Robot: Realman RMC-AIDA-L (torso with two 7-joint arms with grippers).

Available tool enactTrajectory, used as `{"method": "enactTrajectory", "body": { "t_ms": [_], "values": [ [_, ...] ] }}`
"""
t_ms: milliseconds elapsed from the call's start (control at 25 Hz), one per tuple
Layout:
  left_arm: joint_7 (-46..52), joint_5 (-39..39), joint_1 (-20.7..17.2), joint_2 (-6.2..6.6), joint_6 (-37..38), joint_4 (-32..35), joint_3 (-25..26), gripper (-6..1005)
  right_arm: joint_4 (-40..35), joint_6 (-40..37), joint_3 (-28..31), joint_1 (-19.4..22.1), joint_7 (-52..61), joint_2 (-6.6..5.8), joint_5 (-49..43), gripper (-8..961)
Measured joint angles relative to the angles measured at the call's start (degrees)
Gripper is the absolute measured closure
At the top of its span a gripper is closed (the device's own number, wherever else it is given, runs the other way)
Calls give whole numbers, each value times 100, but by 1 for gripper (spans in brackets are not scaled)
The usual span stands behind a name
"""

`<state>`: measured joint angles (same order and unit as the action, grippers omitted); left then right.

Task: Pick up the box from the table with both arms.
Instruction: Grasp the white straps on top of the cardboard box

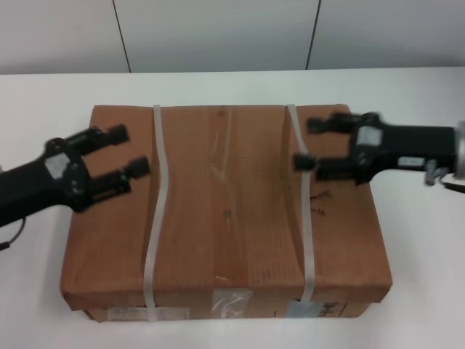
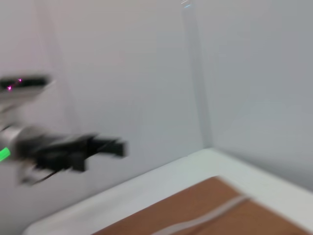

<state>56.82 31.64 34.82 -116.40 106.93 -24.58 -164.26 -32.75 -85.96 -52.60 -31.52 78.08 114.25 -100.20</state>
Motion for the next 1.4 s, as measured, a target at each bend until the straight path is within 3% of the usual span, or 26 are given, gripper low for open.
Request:
{"method": "enactTrajectory", "body": {
  "t_ms": [160,360,600,1000,1400],
  "values": [
    [293,253,-160,-12,-570,46,1,286,229,353,563,162,37,-1,47,82],
    [626,229,-213,-56,-1244,203,7,291,659,1119,514,179,478,-114,-49,83],
    [660,158,-226,-57,-2099,729,9,298,1001,1545,484,152,837,-102,-405,85],
    [750,72,-237,-58,-2505,948,9,309,1014,1608,548,122,960,73,-608,88],
    [877,12,-252,-61,-2550,955,9,320,1023,1553,512,118,1053,71,-410,91]
  ]
}}
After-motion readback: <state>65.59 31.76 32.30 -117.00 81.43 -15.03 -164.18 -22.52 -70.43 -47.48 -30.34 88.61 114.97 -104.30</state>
